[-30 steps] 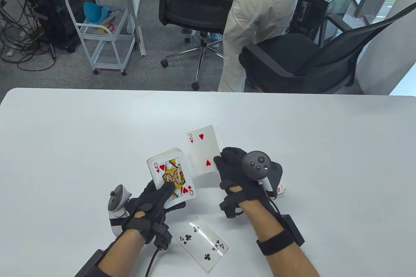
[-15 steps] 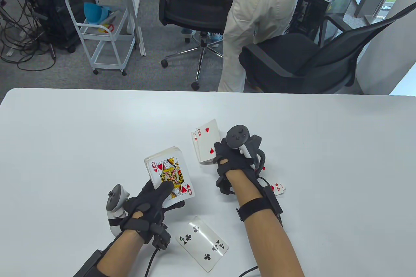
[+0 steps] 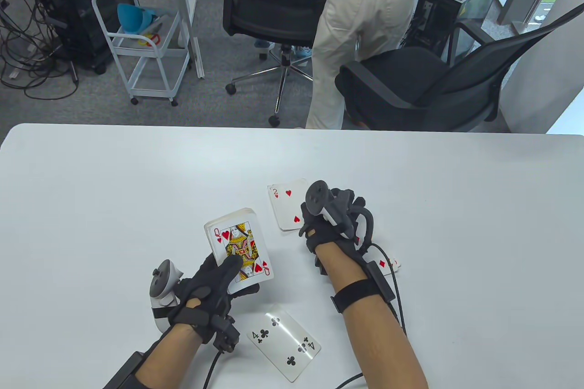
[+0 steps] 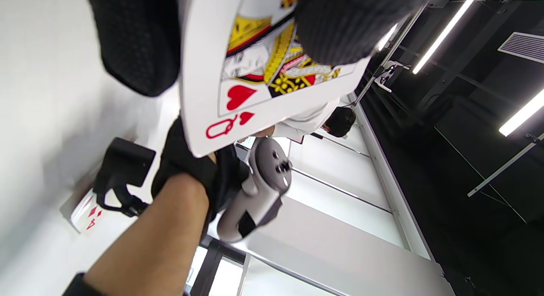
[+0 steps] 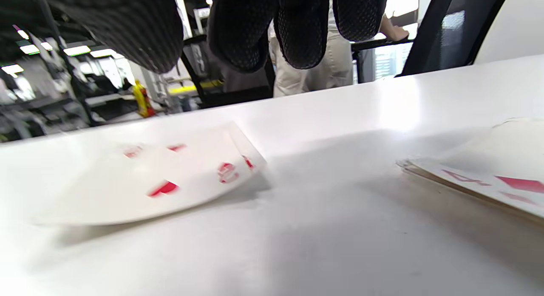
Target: Playing card suit sorting
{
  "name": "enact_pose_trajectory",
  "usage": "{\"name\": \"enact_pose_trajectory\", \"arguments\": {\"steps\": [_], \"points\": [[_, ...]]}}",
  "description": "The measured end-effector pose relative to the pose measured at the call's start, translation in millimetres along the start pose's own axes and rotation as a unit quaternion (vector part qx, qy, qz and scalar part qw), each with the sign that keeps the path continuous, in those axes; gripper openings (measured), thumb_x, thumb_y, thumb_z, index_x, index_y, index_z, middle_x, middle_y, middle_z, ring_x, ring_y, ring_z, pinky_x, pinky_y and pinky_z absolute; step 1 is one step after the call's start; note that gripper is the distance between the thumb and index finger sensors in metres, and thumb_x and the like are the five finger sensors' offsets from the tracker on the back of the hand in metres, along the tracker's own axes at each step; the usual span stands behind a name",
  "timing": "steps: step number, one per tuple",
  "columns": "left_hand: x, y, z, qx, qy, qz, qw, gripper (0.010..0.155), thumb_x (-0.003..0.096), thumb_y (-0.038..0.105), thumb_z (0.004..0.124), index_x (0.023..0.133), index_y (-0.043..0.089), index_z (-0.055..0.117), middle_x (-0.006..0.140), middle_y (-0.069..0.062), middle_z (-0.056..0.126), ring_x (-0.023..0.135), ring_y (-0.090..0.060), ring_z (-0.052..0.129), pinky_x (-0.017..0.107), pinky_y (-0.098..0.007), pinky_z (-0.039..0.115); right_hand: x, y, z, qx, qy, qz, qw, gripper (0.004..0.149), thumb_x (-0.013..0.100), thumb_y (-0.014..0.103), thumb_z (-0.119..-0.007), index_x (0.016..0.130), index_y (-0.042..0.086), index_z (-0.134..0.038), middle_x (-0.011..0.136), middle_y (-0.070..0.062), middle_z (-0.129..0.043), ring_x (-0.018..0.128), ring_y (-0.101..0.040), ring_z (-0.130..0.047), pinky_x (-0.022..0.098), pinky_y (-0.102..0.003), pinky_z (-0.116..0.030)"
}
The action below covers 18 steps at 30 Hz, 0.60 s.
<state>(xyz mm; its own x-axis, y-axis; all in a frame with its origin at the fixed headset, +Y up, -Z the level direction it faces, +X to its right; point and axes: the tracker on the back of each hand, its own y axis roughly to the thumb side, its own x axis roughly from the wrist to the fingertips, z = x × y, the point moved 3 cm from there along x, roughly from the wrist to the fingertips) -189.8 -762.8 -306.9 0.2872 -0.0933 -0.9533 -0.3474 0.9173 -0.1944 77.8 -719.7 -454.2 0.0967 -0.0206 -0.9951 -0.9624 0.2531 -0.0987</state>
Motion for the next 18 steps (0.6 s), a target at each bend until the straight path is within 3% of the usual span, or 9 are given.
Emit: {"name": "enact_pose_trajectory", "arguments": {"steps": [4,10,13,18], "points": [[2,-4,3,0.01,-0.003,-0.006,1.0,0.063,0.0533,0.044,0.082,0.105,0.023,0.053,0.103,-0.003,0.074,0.088,-0.032,0.089,0.053,-0.041,0.092,-27,-4,19,0.137,0.01,0.053,0.989,0.049,0.055,0.051,-0.076,0.083,0.01,-0.079,0.104,-0.022,-0.06,0.1,-0.052,-0.044,0.067,-0.074,-0.032],[1,-8,5,0.025,-0.004,-0.013,1.0,0.063,0.0531,0.042,0.084,0.105,0.023,0.053,0.103,-0.003,0.074,0.088,-0.032,0.089,0.053,-0.04,0.093,-83,9,37,0.318,0.038,0.166,0.933,0.051,0.056,0.051,-0.074,0.085,0.009,-0.078,0.105,-0.024,-0.059,0.1,-0.053,-0.043,0.067,-0.074,-0.033],[1,-8,4,0.031,-0.003,-0.013,0.999,0.063,0.0529,0.041,0.085,0.105,0.023,0.053,0.103,-0.003,0.074,0.088,-0.031,0.09,0.053,-0.04,0.093,-110,19,33,0.334,0.047,0.206,0.919,0.051,0.056,0.051,-0.074,0.086,0.009,-0.078,0.105,-0.023,-0.059,0.101,-0.053,-0.043,0.067,-0.074,-0.032],[1,-9,4,0.034,0.001,-0.011,0.999,0.064,0.0523,0.04,0.087,0.105,0.024,0.054,0.103,-0.002,0.075,0.087,-0.03,0.091,0.052,-0.039,0.094,-131,34,24,0.262,0.035,0.246,0.933,0.054,0.056,0.053,-0.075,0.088,0.01,-0.075,0.106,-0.023,-0.057,0.101,-0.053,-0.042,0.067,-0.074,-0.032]]}}
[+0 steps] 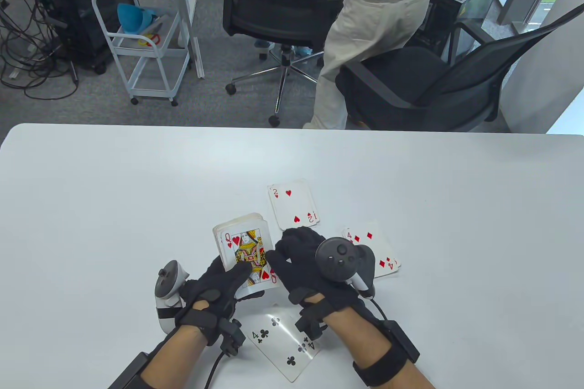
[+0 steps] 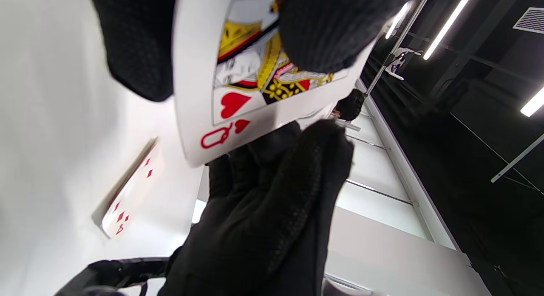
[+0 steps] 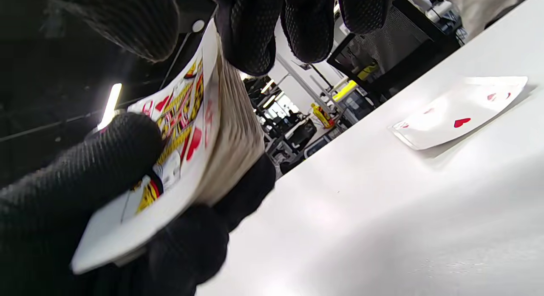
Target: Playing card suit sorting
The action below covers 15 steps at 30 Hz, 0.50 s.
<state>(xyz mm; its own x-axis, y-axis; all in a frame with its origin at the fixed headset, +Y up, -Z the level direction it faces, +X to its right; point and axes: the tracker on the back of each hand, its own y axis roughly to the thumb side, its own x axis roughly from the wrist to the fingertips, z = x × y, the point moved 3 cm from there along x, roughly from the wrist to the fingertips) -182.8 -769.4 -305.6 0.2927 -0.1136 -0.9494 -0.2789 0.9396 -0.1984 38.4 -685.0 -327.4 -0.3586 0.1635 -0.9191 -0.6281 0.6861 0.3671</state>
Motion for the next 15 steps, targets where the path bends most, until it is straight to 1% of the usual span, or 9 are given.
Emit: {"name": "enact_pose_trajectory", "arguments": {"steps": [3,5,7,9,11,13,15], "points": [[-1,1,-2,0.0,0.012,0.01,1.0,0.064,0.0521,0.04,0.088,0.105,0.024,0.054,0.102,-0.001,0.076,0.087,-0.029,0.092,0.052,-0.038,0.095,-2,3,-8,-0.008,0.024,0.006,1.0,0.057,0.055,0.055,-0.076,0.089,0.01,-0.073,0.107,-0.023,-0.055,0.101,-0.053,-0.041,0.067,-0.074,-0.032],[-2,2,-5,-0.008,0.022,0.017,1.0,0.064,0.052,0.041,0.088,0.104,0.024,0.055,0.102,-0.001,0.077,0.086,-0.029,0.093,0.051,-0.037,0.095,-4,4,-12,-0.011,0.042,0.007,0.999,0.058,0.054,0.055,-0.079,0.089,0.01,-0.071,0.107,-0.023,-0.054,0.101,-0.053,-0.042,0.067,-0.074,-0.032],[-2,3,-8,-0.014,0.034,0.027,0.999,0.063,0.0518,0.042,0.088,0.104,0.024,0.057,0.101,-0.001,0.078,0.085,-0.029,0.094,0.05,-0.037,0.096,-6,5,-15,-0.02,0.048,0.011,0.999,0.059,0.053,0.055,-0.082,0.088,0.01,-0.071,0.107,-0.023,-0.055,0.101,-0.053,-0.043,0.067,-0.075,-0.032],[-2,3,-9,-0.019,0.037,0.03,0.999,0.063,0.0516,0.043,0.087,0.104,0.025,0.057,0.1,0.0,0.079,0.084,-0.028,0.095,0.049,-0.037,0.096,-8,5,-16,-0.029,0.044,0.013,0.999,0.058,0.052,0.054,-0.085,0.087,0.01,-0.071,0.106,-0.022,-0.056,0.101,-0.053,-0.045,0.067,-0.075,-0.033],[-1,2,-8,-0.026,0.035,0.028,0.999,0.063,0.0514,0.044,0.088,0.103,0.025,0.058,0.1,0.0,0.08,0.084,-0.028,0.095,0.049,-0.037,0.097,-9,5,-17,-0.033,0.03,0.019,0.999,0.054,0.051,0.05,-0.088,0.084,0.01,-0.072,0.105,-0.022,-0.059,0.1,-0.052,-0.048,0.067,-0.074,-0.035],[-2,1,-6,-0.03,0.032,0.027,0.999,0.063,0.0513,0.045,0.088,0.103,0.025,0.058,0.1,0.0,0.08,0.084,-0.028,0.095,0.049,-0.037,0.096,-9,4,-16,-0.03,0.017,0.024,0.999,0.048,0.052,0.046,-0.087,0.081,0.011,-0.073,0.103,-0.021,-0.062,0.1,-0.052,-0.051,0.067,-0.074,-0.037],[-1,1,-5,-0.026,0.03,0.027,0.999,0.063,0.0512,0.045,0.088,0.103,0.025,0.059,0.1,0.0,0.08,0.084,-0.028,0.095,0.049,-0.037,0.096,-10,1,-16,-0.006,0.014,0.018,1.0,0.045,0.052,0.043,-0.085,0.08,0.009,-0.075,0.101,-0.021,-0.064,0.099,-0.051,-0.054,0.067,-0.074,-0.037]]}}
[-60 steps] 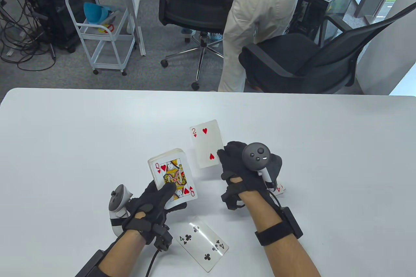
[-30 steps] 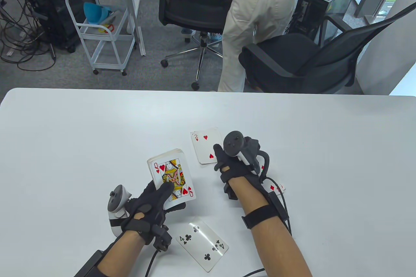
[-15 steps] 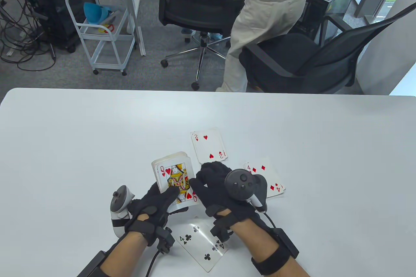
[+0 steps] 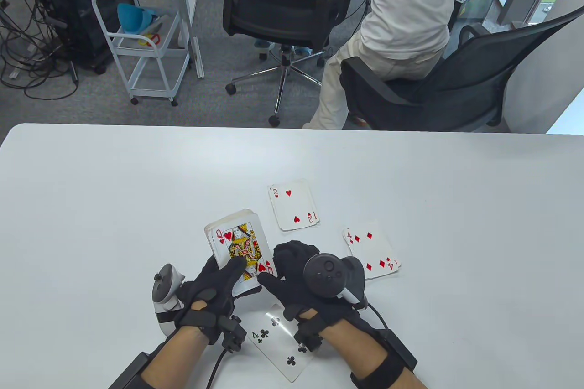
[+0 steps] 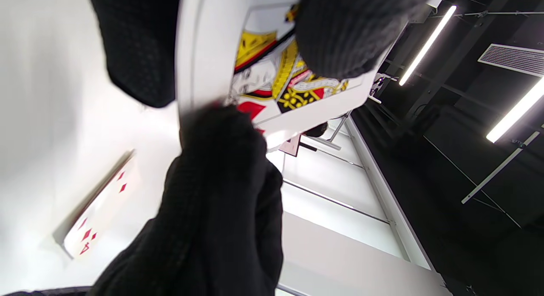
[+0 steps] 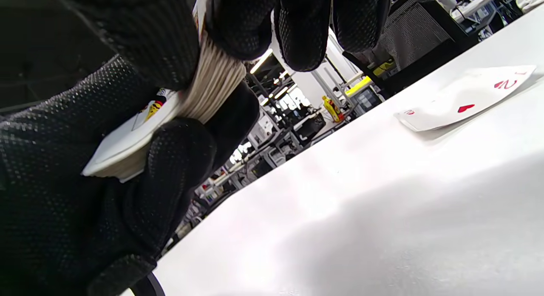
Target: Playing card suit sorting
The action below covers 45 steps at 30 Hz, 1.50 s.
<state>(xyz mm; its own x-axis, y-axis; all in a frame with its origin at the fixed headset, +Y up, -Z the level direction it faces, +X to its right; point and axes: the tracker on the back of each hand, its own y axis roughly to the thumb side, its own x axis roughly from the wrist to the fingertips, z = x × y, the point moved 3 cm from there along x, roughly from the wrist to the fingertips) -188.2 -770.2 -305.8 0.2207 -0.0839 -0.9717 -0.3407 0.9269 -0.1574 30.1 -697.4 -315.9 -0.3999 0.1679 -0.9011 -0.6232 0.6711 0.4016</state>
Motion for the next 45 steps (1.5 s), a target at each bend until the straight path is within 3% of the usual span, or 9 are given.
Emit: {"name": "enact_pose_trajectory", "arguments": {"steps": [7,11,17,27,30,35,41,45], "points": [[2,-3,1,-0.008,-0.016,-0.008,1.0,0.065,0.0509,0.047,0.088,0.104,0.025,0.057,0.102,0.0,0.077,0.086,-0.029,0.092,0.051,-0.038,0.094,-1,-2,11,0.002,-0.032,0.001,0.999,0.037,0.055,0.036,-0.077,0.077,0.008,-0.086,0.097,-0.017,-0.076,0.096,-0.048,-0.064,0.068,-0.073,-0.042],[2,-3,2,-0.005,-0.019,-0.008,1.0,0.066,0.051,0.046,0.089,0.104,0.025,0.056,0.102,-0.001,0.076,0.087,-0.029,0.091,0.052,-0.038,0.094,-2,-7,16,0.01,-0.063,-0.005,0.998,0.039,0.054,0.036,-0.082,0.084,0.012,-0.085,0.097,-0.017,-0.076,0.096,-0.048,-0.064,0.068,-0.072,-0.043],[1,-2,1,-0.003,-0.016,-0.007,1.0,0.067,0.051,0.046,0.089,0.105,0.025,0.055,0.103,-0.001,0.075,0.088,-0.03,0.09,0.053,-0.039,0.094,2,-18,25,0.037,-0.069,-0.036,0.996,0.038,0.053,0.035,-0.085,0.084,0.013,-0.082,0.098,-0.017,-0.074,0.097,-0.048,-0.061,0.068,-0.072,-0.042],[-2,10,-7,-0.013,-0.003,0.016,1.0,0.064,0.052,0.044,0.086,0.104,0.024,0.056,0.102,-0.001,0.077,0.086,-0.03,0.092,0.052,-0.038,0.094,25,-83,67,0.082,-0.127,-0.169,0.974,0.036,0.055,0.035,-0.081,0.081,0.011,-0.085,0.102,-0.019,-0.066,0.1,-0.051,-0.049,0.068,-0.074,-0.033],[-1,11,-7,-0.012,0.001,0.02,1.0,0.063,0.052,0.044,0.086,0.104,0.025,0.056,0.102,-0.001,0.077,0.086,-0.03,0.092,0.051,-0.038,0.094,41,-97,72,0.04,-0.128,-0.208,0.969,0.036,0.055,0.034,-0.083,0.081,0.009,-0.086,0.103,-0.02,-0.063,0.101,-0.051,-0.045,0.067,-0.074,-0.032],[-1,13,-11,-0.015,0.01,0.024,1.0,0.064,0.052,0.044,0.086,0.104,0.024,0.056,0.102,-0.001,0.077,0.086,-0.03,0.092,0.051,-0.038,0.094,77,-114,63,-0.062,-0.089,-0.267,0.958,0.037,0.054,0.034,-0.084,0.081,0.009,-0.086,0.105,-0.02,-0.059,0.102,-0.051,-0.041,0.067,-0.075,-0.029],[-2,15,-14,-0.016,0.011,0.025,0.999,0.063,0.0523,0.044,0.086,0.104,0.024,0.056,0.102,-0.002,0.077,0.086,-0.03,0.092,0.051,-0.038,0.095,106,-127,33,-0.071,-0.044,-0.312,0.946,0.037,0.054,0.033,-0.084,0.08,0.007,-0.086,0.105,-0.022,-0.057,0.102,-0.051,-0.038,0.067,-0.075,-0.027],[-1,15,-13,-0.015,0.005,0.023,1.0,0.063,0.0523,0.044,0.086,0.104,0.024,0.056,0.102,-0.002,0.077,0.086,-0.03,0.092,0.051,-0.038,0.095,119,-128,17,-0.17,-0.025,-0.331,0.928,0.037,0.054,0.034,-0.084,0.079,0.007,-0.087,0.106,-0.022,-0.057,0.102,-0.051,-0.035,0.065,-0.076,-0.022]]}}
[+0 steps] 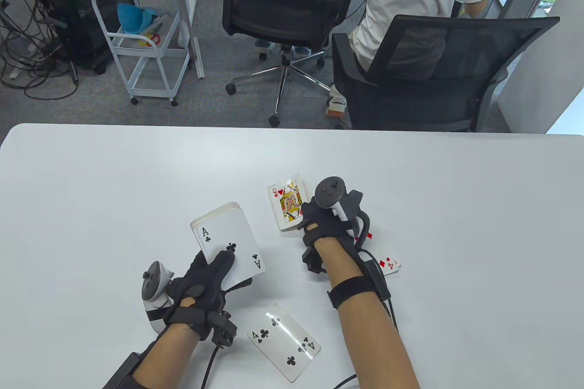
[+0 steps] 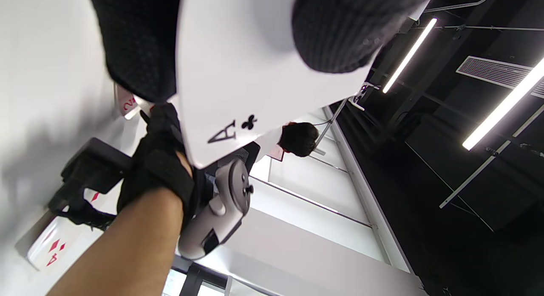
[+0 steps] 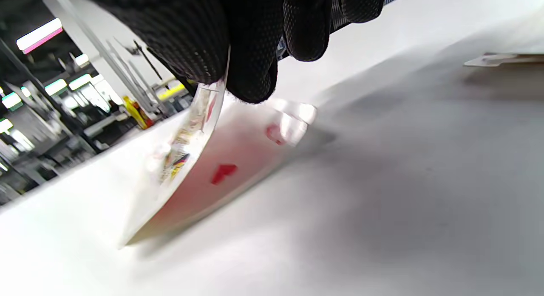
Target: Playing card suit sorting
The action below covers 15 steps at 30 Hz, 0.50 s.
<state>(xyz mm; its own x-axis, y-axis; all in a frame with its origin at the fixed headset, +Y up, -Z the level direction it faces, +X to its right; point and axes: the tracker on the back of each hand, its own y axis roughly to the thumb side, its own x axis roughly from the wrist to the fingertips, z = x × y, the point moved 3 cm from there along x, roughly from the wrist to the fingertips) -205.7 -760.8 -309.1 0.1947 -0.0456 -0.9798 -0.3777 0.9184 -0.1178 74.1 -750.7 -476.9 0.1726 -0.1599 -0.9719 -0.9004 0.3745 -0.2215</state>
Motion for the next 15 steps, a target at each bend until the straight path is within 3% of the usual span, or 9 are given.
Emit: {"name": "enact_pose_trajectory", "arguments": {"steps": [4,8,11,15], "points": [[0,-1,0,0.003,-0.005,-0.002,1.0,0.063,0.0523,0.044,0.086,0.104,0.024,0.056,0.102,-0.002,0.077,0.086,-0.03,0.093,0.051,-0.038,0.095,0,7,-4,-0.092,-0.026,-0.004,0.995,0.039,0.052,0.038,-0.089,0.08,0.012,-0.084,0.105,-0.021,-0.057,0.103,-0.051,-0.035,0.066,-0.076,-0.021],[0,0,0,0.006,-0.006,-0.002,1.0,0.063,0.0523,0.044,0.086,0.104,0.024,0.056,0.101,-0.002,0.077,0.086,-0.03,0.093,0.051,-0.038,0.095,-5,5,5,-0.096,-0.049,0.011,0.994,0.041,0.052,0.04,-0.089,0.08,0.013,-0.08,0.106,-0.021,-0.055,0.103,-0.051,-0.034,0.065,-0.076,-0.022],[0,0,1,0.006,-0.006,-0.001,1.0,0.063,0.0524,0.044,0.086,0.104,0.024,0.056,0.101,-0.002,0.077,0.086,-0.03,0.092,0.051,-0.038,0.095,-17,0,17,0.016,-0.037,0.036,0.999,0.04,0.054,0.042,-0.084,0.081,0.012,-0.08,0.106,-0.022,-0.054,0.102,-0.051,-0.032,0.064,-0.076,-0.02],[0,-2,4,0.006,-0.01,-0.002,1.0,0.063,0.0528,0.045,0.084,0.104,0.023,0.056,0.102,-0.003,0.077,0.086,-0.031,0.092,0.051,-0.039,0.094,-41,-5,33,0.146,-0.026,0.08,0.986,0.042,0.055,0.044,-0.079,0.081,0.011,-0.081,0.105,-0.023,-0.054,0.102,-0.051,-0.03,0.064,-0.075,-0.019]]}}
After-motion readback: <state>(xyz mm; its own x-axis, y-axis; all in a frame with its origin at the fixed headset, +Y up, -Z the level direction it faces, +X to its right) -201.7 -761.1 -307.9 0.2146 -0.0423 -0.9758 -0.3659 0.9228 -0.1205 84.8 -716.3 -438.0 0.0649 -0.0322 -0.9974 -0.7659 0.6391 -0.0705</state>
